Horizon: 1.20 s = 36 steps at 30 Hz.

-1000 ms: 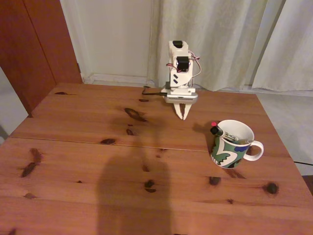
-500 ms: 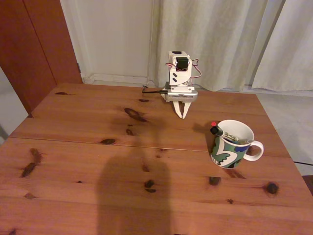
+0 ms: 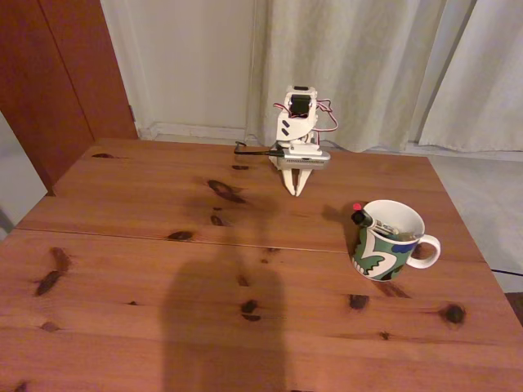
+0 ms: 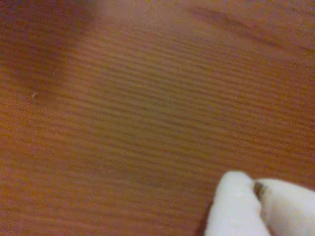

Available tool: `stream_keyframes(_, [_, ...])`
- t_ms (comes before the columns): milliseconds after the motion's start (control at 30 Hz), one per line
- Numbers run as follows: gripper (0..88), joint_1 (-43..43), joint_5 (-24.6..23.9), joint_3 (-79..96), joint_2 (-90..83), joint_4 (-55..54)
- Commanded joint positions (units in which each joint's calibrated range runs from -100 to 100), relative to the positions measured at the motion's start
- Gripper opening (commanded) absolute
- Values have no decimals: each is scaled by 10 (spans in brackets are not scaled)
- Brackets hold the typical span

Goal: Clean up the desk and place the pens and markers into the cup

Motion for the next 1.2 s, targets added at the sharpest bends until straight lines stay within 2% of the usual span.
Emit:
stream_keyframes(0, [13, 2, 4, 3, -3, 8])
stream_keyframes(1167, [13, -3, 5, 3, -1, 7])
